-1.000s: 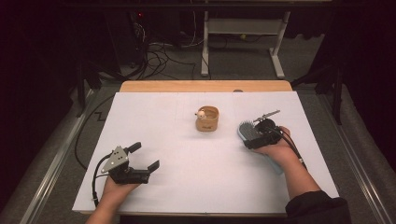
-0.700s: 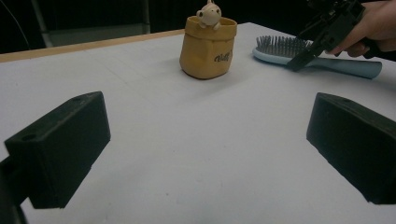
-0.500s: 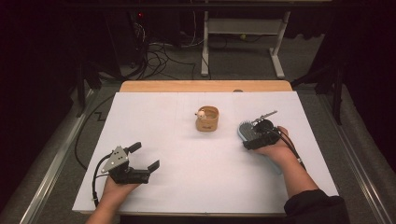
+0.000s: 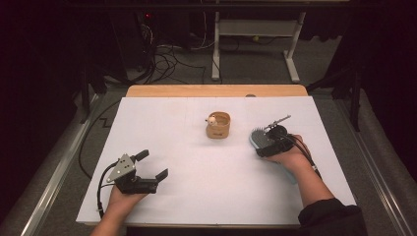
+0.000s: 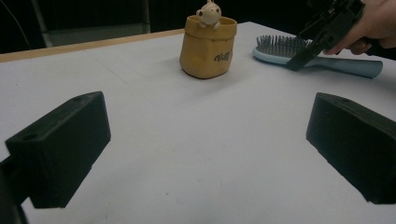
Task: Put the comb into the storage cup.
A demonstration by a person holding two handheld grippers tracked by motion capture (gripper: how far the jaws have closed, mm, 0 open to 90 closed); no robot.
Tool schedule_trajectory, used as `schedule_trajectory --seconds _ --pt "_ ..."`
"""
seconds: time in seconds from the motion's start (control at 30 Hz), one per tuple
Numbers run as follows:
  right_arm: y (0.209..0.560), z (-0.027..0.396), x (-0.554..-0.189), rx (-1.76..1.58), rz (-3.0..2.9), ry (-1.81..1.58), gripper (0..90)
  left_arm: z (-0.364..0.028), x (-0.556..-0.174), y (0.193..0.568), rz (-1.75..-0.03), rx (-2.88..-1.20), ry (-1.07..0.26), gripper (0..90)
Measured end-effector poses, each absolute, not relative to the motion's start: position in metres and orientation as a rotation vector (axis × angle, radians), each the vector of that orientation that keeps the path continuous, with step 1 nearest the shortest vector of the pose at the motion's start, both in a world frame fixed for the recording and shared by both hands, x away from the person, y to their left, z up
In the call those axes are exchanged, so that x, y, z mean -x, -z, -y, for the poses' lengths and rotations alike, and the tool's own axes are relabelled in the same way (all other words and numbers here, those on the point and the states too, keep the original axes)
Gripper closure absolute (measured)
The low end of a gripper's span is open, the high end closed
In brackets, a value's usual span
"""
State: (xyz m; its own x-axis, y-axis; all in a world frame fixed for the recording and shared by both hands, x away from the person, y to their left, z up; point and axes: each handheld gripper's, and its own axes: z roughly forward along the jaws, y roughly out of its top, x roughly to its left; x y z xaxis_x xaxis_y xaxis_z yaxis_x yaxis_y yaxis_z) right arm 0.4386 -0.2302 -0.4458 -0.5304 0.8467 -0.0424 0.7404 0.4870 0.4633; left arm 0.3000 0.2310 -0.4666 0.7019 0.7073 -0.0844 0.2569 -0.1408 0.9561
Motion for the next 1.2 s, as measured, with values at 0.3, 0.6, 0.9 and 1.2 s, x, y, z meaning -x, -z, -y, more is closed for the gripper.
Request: schedule_trajectory --seconds 0.3,0.6,0.9,1.2 --pt "0.443 0.227 -0.442 -1.374 -2.489 -0.523 20.4 -0.232 -0.300 0.466 -0.780 -1.711 -0.470 0.8" --pt "0.442 0.226 -0.442 -1.368 -2.491 -0.512 20.6 -0.232 -0.300 0.467 -0.781 -1.712 -0.469 1.0" --pt "0.430 0.232 -0.436 -1.357 -2.458 -0.573 20.6 -0.232 -0.300 0.467 -0.780 -1.711 -0.466 1.4" --pt "0.421 0.236 -0.426 -1.339 -2.437 -0.621 20.6 -0.231 -0.300 0.466 -0.779 -1.708 -0.465 1.6"
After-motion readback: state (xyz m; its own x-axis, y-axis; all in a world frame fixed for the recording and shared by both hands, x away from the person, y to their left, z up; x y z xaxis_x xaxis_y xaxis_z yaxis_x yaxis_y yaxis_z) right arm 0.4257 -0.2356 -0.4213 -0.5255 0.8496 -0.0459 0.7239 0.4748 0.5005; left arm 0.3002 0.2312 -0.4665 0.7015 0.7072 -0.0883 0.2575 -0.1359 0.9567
